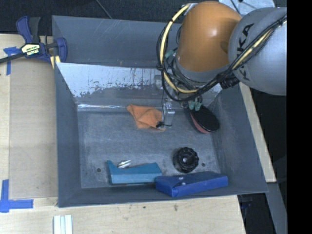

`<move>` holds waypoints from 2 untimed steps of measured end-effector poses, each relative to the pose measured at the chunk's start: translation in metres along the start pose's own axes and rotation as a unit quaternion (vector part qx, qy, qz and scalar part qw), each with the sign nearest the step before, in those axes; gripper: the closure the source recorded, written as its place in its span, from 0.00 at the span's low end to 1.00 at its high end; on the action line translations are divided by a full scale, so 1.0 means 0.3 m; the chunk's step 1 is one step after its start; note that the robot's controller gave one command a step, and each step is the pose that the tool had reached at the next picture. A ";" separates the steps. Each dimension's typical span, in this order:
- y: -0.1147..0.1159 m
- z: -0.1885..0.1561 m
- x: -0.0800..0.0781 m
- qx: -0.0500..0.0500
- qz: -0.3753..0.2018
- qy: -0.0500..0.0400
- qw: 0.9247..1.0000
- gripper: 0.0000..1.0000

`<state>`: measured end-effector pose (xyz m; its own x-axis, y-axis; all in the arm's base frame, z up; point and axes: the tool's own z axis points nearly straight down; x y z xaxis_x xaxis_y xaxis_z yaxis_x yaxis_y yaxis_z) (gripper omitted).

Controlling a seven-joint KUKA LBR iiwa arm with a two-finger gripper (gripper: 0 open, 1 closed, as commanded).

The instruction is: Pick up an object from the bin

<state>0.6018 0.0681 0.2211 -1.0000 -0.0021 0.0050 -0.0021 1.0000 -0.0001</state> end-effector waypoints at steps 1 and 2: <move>-0.001 -0.017 -0.005 0.000 0.001 -0.004 1.000 0.00; -0.031 0.154 -0.034 -0.001 0.003 -0.008 1.000 0.00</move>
Offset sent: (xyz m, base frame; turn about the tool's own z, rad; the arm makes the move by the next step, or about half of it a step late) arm 0.0130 -0.0172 -0.0902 0.0116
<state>0.6119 0.0587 0.1747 -0.9999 0.0048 -0.0101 0.0048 1.0000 0.0014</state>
